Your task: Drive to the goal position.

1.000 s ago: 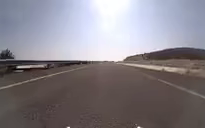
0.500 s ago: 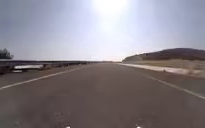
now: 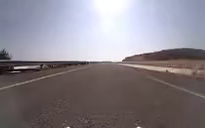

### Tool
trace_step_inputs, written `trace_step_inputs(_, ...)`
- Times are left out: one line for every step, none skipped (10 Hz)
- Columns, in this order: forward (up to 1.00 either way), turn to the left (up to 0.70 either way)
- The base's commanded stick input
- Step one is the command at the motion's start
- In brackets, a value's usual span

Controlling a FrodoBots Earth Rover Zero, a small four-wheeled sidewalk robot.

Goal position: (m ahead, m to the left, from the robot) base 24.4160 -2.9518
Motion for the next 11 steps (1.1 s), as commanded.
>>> trace_step_inputs(0.70, 0.21)
trace_step_inputs(0.70, 0.20)
trace_step_inputs(0.70, 0.00)
trace_step_inputs(0.70, 0.00)
trace_step_inputs(0.70, 0.00)
trace_step_inputs(0.70, 0.00)
trace_step_inputs(0.70, 0.00)
trace_step_inputs(0.70, 0.00)
trace_step_inputs(0.70, 0.00)
trace_step_inputs(0.70, 0.00)
trace_step_inputs(0.70, 0.00)
